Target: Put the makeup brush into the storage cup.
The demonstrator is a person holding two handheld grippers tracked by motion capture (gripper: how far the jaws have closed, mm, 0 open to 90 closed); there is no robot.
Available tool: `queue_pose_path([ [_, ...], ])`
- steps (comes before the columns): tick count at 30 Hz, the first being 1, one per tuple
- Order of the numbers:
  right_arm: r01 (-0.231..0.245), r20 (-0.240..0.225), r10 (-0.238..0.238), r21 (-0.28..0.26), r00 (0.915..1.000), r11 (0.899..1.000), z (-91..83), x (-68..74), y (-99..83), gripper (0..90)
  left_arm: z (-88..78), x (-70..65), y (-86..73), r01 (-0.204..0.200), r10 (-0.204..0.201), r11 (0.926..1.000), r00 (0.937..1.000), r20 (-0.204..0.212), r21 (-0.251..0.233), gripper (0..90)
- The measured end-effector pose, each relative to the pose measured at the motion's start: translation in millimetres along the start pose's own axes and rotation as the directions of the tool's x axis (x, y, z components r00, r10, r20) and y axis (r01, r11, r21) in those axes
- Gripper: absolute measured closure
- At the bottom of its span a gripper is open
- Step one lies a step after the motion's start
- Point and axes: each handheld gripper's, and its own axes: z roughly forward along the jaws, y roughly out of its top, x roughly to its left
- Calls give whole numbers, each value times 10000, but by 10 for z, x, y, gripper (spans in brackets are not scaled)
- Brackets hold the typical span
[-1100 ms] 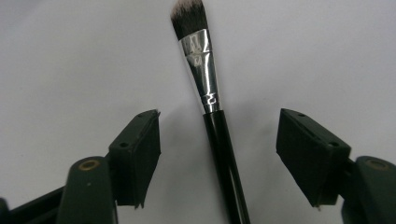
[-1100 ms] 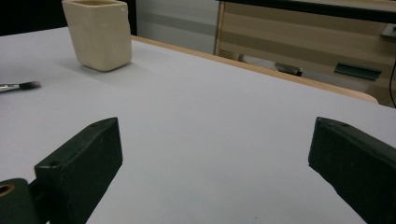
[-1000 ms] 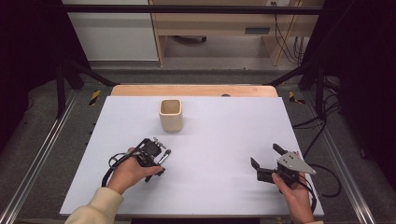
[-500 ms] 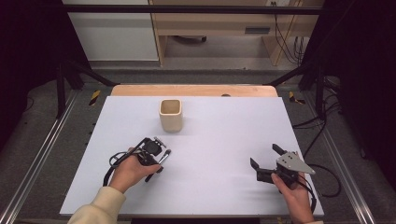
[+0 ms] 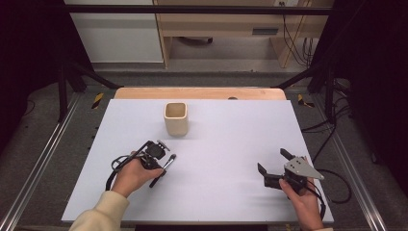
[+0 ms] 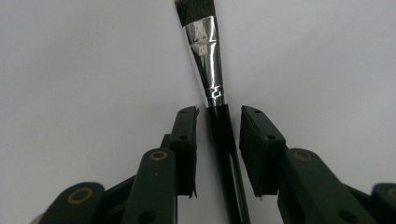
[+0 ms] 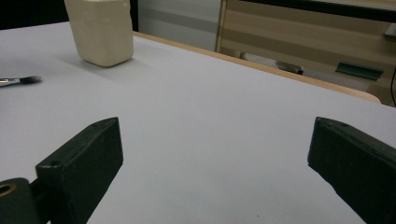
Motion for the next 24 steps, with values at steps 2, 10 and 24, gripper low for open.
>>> queue_pose_path([
  [2,-5,-10,5,8,10000,10000,4,4,-1,36,5,-3,5,-4,4,10000,10000,35,-5,683],
  [10,73,-13,-73,45,10000,10000,9,4,-3,36,28,-17,34,-36,36,10000,10000,32,37,696],
  [24,96,-30,-96,48,9999,9999,11,4,-3,38,37,-36,-10,-396,389,9990,9987,-314,-218,789],
])
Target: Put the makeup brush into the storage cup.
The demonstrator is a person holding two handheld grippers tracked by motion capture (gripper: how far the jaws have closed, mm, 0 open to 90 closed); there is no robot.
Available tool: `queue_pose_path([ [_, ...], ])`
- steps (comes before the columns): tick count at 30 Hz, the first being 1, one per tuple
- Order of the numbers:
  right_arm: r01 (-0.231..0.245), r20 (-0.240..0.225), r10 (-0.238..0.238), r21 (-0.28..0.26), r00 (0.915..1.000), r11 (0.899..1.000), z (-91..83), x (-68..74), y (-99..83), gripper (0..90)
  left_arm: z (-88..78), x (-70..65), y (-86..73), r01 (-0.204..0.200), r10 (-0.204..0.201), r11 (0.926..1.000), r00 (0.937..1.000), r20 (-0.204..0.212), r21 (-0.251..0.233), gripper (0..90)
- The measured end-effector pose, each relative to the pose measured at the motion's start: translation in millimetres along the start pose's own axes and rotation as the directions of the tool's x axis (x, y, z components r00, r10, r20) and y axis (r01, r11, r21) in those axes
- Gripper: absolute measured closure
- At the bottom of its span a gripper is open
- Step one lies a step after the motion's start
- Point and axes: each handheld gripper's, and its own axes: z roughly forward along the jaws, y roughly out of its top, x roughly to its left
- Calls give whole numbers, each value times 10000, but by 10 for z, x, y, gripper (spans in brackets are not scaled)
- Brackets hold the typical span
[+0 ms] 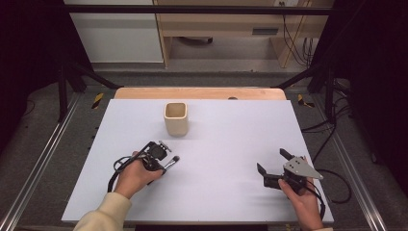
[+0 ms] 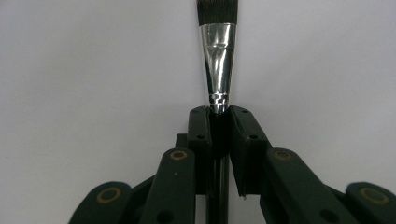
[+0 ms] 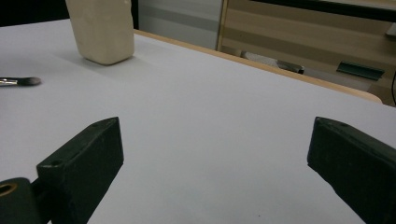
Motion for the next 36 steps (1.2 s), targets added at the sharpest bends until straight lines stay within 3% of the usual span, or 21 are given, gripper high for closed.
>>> queue_pose_path([
  [12,4,15,-4,14,10000,10000,-2,3,0,38,-129,25,-53,68,-63,9958,10000,58,-915,791],
  [19,17,13,-17,32,10000,10000,3,1,-2,38,-235,-1,-14,1,14,9845,10000,80,-1756,791],
  [24,20,31,-20,18,10000,10000,1,0,-1,38,-301,-40,4,-57,66,9676,10000,25,-2524,791],
  [28,23,68,-23,23,10000,10000,3,-3,-4,38,-355,-69,32,-194,118,9530,9996,-270,-3024,791],
  [36,33,41,-34,2,10000,10000,9,4,-9,38,-463,-116,97,-347,44,9079,9973,-732,-4178,791],
])
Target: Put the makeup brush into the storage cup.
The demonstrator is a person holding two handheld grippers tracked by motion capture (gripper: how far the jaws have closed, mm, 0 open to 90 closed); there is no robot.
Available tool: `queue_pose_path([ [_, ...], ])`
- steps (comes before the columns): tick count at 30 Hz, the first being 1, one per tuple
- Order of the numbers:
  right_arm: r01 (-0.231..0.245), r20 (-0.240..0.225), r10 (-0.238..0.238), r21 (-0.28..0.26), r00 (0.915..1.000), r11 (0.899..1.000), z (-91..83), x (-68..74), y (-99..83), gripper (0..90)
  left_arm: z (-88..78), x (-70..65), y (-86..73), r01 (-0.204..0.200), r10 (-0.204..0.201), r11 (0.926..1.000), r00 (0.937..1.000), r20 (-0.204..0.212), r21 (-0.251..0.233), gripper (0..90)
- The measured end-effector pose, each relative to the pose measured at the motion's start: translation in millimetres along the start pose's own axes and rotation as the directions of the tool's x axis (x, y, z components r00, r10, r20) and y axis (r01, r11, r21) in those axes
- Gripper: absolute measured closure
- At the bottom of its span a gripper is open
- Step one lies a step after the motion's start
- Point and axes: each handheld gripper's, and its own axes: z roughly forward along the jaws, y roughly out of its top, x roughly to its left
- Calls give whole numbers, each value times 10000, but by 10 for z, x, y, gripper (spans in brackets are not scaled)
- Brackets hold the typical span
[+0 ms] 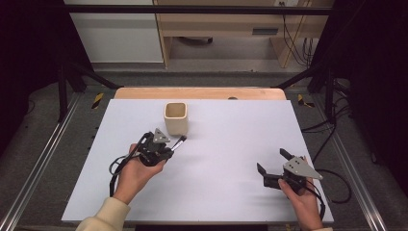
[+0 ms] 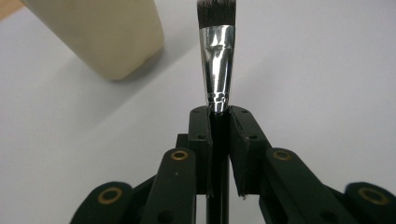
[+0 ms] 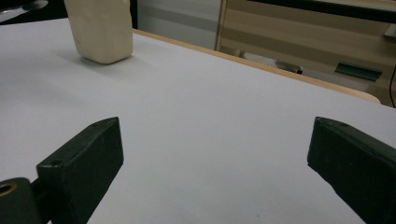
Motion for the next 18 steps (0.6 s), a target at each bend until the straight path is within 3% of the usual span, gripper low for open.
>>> queue_pose_path([
  [4,-15,-24,15,-26,10000,10000,5,2,-3,38,-12,7,47,275,-290,9973,9994,-213,-681,791],
  [11,40,-54,-40,3,10000,10000,7,-5,-13,37,-14,42,122,78,-186,9879,9975,-683,-1550,791],
  [18,-5,-72,5,-43,10000,10000,0,-7,-16,37,4,71,273,10,-282,9696,9938,-1078,-2449,791],
])
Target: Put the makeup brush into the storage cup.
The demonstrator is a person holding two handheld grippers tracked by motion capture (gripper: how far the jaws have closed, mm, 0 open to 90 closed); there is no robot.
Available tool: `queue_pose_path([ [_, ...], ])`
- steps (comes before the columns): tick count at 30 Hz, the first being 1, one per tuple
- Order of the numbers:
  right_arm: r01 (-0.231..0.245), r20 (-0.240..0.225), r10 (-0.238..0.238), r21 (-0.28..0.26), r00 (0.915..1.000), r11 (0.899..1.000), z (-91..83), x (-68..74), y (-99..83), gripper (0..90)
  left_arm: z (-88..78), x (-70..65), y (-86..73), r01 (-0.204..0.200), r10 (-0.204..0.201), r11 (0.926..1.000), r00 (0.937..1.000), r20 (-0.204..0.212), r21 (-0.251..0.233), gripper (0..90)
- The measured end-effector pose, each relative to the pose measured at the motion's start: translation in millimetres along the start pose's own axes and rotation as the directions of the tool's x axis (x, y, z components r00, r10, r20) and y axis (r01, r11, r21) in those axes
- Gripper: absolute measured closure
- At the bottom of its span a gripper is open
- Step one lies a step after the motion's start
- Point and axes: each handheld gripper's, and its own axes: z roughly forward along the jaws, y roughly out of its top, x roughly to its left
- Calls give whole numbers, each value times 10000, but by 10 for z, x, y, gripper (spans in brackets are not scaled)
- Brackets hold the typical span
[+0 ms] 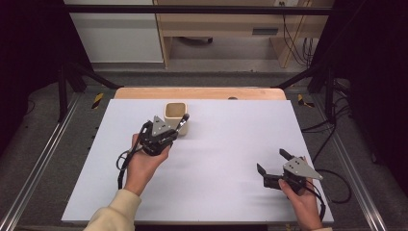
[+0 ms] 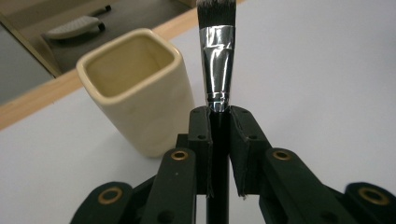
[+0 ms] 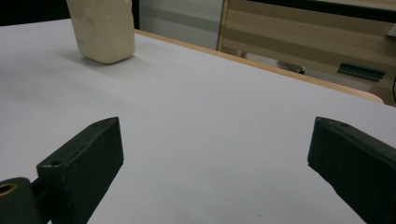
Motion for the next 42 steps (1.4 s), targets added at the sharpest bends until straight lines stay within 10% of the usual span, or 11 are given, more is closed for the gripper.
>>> queue_pose_path([
  [22,-189,2,189,-125,9998,9997,-7,-7,-4,37,147,30,253,-74,-115,9786,9958,-905,-2055,791],
  [42,-167,48,167,-108,9998,9998,-13,-16,-13,38,273,137,281,-28,-473,9377,9896,-1356,-3475,791],
])
